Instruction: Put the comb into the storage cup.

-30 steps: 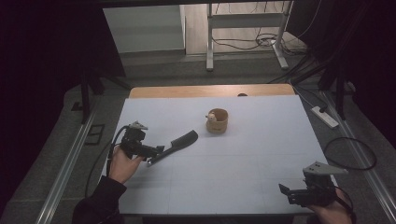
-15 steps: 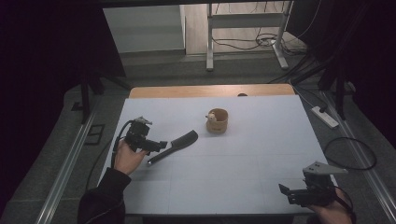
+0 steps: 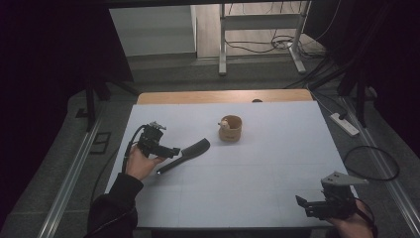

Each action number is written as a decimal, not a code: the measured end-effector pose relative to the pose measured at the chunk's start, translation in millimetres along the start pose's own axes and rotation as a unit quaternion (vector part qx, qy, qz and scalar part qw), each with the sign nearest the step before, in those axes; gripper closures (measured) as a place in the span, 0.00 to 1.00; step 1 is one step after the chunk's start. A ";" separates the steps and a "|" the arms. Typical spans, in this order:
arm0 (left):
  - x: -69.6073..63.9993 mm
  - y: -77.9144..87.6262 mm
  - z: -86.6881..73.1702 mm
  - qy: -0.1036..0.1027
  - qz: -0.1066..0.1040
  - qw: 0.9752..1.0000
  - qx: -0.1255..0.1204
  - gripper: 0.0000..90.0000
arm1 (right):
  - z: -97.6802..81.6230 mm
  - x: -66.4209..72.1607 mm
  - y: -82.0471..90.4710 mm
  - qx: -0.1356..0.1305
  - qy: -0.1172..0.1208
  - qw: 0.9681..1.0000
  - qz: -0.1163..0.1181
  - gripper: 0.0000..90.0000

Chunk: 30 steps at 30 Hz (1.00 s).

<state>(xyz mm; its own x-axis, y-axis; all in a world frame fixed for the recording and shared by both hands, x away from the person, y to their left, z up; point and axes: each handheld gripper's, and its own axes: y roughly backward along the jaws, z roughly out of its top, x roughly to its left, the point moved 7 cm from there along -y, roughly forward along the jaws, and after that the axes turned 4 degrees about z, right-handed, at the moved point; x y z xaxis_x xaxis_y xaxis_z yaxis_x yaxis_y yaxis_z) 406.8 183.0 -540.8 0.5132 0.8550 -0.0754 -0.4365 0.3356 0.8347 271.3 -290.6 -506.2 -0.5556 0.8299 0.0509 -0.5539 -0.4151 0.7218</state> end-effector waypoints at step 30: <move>-0.8 -9.4 -20.0 -0.019 -0.011 0.999 0.041 0.98 | -0.4 1.6 -1.1 0.005 0.006 1.000 0.008 0.01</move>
<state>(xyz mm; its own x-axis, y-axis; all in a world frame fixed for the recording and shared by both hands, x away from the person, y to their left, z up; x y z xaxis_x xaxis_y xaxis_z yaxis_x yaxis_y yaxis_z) 395.7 187.1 -559.5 0.5508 0.8312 -0.0753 -0.3636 0.3203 0.8748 270.8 -288.9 -507.2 -0.5717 0.8186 0.0551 -0.5389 -0.4254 0.7271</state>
